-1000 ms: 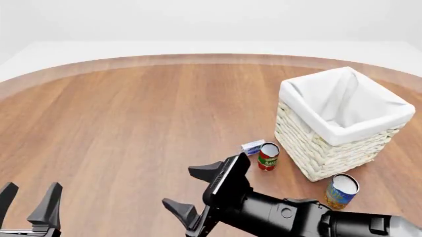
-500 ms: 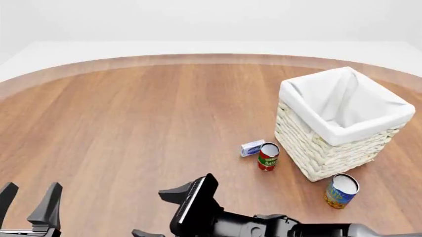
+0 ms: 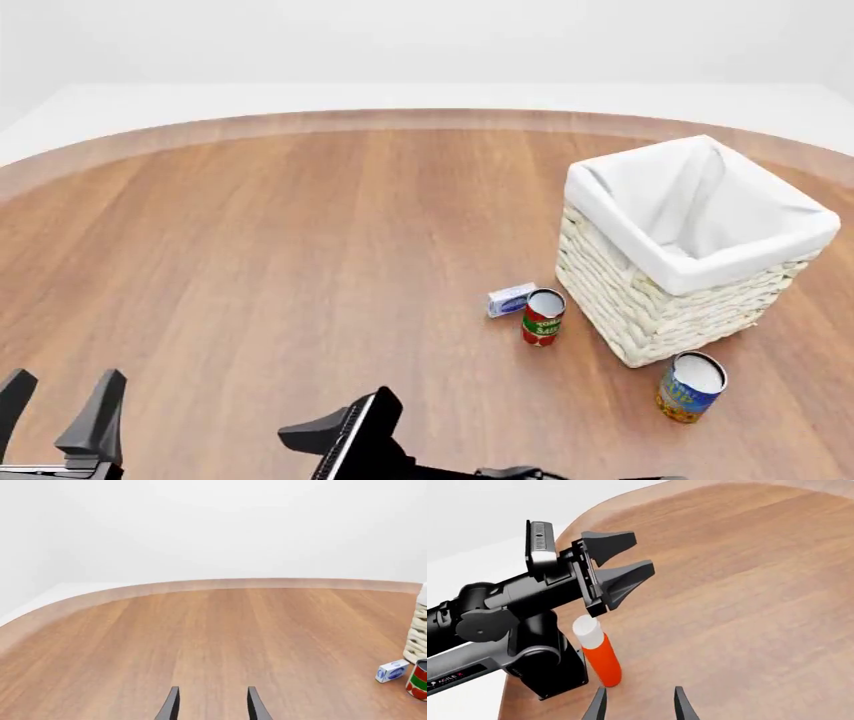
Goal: Pick up the ketchup, and put it in the basket.
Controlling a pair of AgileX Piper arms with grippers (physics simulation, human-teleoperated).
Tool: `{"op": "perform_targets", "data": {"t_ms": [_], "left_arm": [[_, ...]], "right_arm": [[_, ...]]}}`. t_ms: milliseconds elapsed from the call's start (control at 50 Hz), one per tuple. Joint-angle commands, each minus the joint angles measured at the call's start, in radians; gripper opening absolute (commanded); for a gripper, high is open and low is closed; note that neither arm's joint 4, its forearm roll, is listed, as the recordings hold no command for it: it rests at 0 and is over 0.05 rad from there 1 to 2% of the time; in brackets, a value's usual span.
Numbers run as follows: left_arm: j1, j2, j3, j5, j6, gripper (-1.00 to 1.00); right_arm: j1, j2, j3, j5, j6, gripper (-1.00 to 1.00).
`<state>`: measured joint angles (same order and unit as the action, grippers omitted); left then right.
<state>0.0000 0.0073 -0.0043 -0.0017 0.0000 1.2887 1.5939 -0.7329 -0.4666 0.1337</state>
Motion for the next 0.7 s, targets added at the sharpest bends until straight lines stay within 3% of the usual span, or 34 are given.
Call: {"op": "perform_targets", "data": {"t_ms": [20,140,700], "left_arm": [[0.000,0.000,0.000,0.000,0.000,1.00],[0.000,0.000,0.000,0.000,0.000,1.00],[0.000,0.000,0.000,0.000,0.000,1.00]], "right_arm": [[0.061,0.049,-0.023,-0.022,0.078,1.00],[0.085,0.089,-0.061,0.005,0.127,1.00],[0.151,0.204,-0.209,0.101,0.145,1.00]]}}
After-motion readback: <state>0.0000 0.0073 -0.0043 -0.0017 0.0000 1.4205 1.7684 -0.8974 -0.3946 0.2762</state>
